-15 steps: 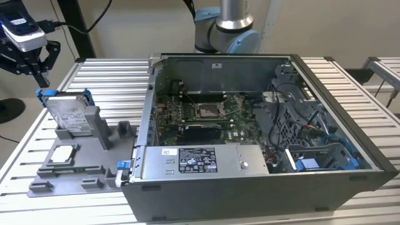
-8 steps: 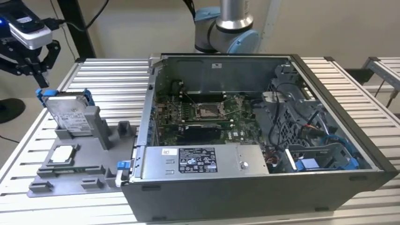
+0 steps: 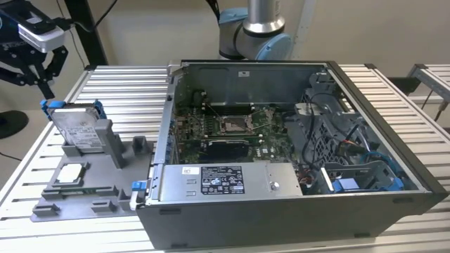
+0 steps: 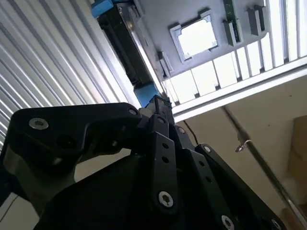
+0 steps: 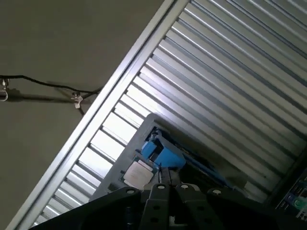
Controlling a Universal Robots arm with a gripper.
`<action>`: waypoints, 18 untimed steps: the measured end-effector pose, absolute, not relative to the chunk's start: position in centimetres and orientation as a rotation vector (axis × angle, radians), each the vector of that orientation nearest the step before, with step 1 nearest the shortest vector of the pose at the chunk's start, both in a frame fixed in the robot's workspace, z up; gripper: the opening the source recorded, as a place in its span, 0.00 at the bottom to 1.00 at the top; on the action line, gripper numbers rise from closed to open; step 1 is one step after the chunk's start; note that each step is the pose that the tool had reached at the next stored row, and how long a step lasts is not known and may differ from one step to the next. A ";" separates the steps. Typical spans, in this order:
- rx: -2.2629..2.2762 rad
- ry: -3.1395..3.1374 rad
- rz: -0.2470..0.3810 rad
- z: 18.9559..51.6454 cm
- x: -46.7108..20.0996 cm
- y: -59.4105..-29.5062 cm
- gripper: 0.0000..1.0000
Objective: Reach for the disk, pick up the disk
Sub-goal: 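Pick up the disk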
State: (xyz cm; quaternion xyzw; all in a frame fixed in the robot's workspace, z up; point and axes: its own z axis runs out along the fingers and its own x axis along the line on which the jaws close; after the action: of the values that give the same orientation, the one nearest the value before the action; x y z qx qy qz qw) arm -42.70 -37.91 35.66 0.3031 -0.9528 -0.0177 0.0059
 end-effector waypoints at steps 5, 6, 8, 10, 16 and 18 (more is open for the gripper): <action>1.108 -2.925 -0.054 35.7 -42.7 -37.9 0.00; 1.133 -2.914 -0.054 35.7 -42.7 -37.9 0.00; 1.187 -2.892 -0.054 35.7 -42.7 -37.9 0.00; 1.241 -2.869 -0.053 35.7 -42.7 -37.9 0.00; 1.395 -2.795 -0.052 35.7 -42.7 -37.9 0.00; 1.444 -2.770 -0.051 35.7 -42.7 -37.9 0.00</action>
State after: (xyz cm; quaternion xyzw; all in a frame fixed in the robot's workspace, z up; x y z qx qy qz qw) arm -42.71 -37.91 35.66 0.4623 -0.8865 -0.0163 0.0088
